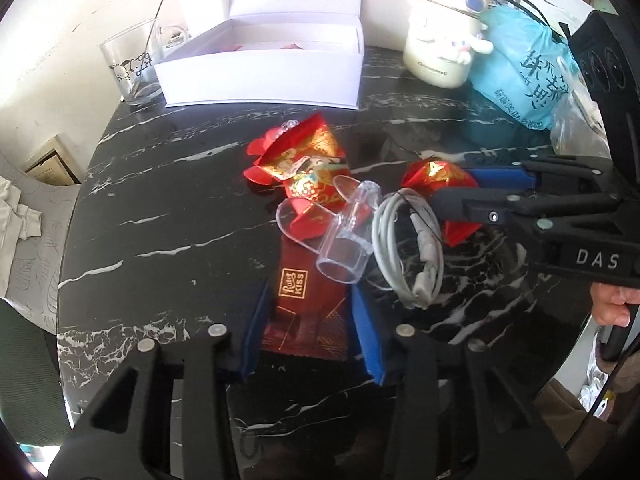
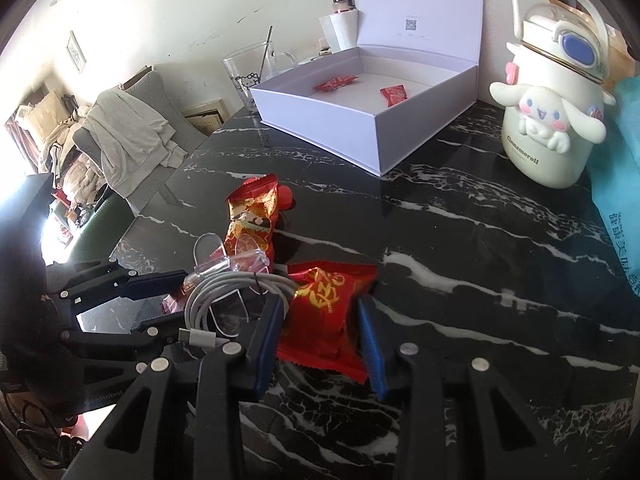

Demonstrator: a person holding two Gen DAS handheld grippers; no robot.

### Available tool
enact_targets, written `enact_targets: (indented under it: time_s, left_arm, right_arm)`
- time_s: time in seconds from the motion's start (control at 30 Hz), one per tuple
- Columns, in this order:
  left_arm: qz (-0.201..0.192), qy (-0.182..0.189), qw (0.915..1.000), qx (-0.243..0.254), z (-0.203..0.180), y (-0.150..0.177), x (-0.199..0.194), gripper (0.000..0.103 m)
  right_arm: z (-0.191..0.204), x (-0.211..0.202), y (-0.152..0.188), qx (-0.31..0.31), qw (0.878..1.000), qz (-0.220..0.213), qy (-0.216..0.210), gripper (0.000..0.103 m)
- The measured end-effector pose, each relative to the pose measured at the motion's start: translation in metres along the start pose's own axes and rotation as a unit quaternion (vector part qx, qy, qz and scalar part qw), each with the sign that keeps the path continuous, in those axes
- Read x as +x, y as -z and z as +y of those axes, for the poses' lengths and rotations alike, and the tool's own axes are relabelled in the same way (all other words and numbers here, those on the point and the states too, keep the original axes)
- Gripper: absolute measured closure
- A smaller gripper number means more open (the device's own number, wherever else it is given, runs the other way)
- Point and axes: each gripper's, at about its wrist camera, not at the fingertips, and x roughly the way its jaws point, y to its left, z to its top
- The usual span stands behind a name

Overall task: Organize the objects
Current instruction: 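Grasp the dark red Kiss-printed candy packet with the right tool, then lift the dark red packet with the right tool toward the box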

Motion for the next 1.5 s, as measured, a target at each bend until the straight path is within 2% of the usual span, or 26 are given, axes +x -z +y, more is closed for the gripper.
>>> enact_targets:
  time_s: [0.13, 0.4, 0.77, 1.13, 1.5]
  left_arm:
    - [0.005, 0.001, 1.0, 0.001, -0.001, 0.0, -0.001, 0.071]
    - [0.009, 0.004, 0.9998, -0.016, 0.002, 0.008, -0.012, 0.071]
    - [-0.016, -0.014, 0.9989, -0.041, 0.011, 0.011, -0.039, 0.071]
    - [-0.033, -0.038, 0.9964, -0.068, 0.017, -0.005, -0.062, 0.071]
    - [-0.051, -0.056, 0.9943, -0.075, 0.027, -0.033, -0.076, 0.071]
  right_arm:
    - [-0.002, -0.006, 0.005, 0.001, 1.0, -0.004, 0.001, 0.07]
    - [-0.001, -0.018, 0.01, -0.007, 1.0, -0.015, 0.0, 0.07]
    - [0.01, -0.042, 0.013, -0.016, 0.999, -0.038, -0.004, 0.071]
    - [0.024, -0.069, 0.0, -0.043, 0.997, -0.058, 0.006, 0.071]
    - [0.029, -0.079, -0.028, -0.062, 0.995, -0.073, 0.001, 0.072]
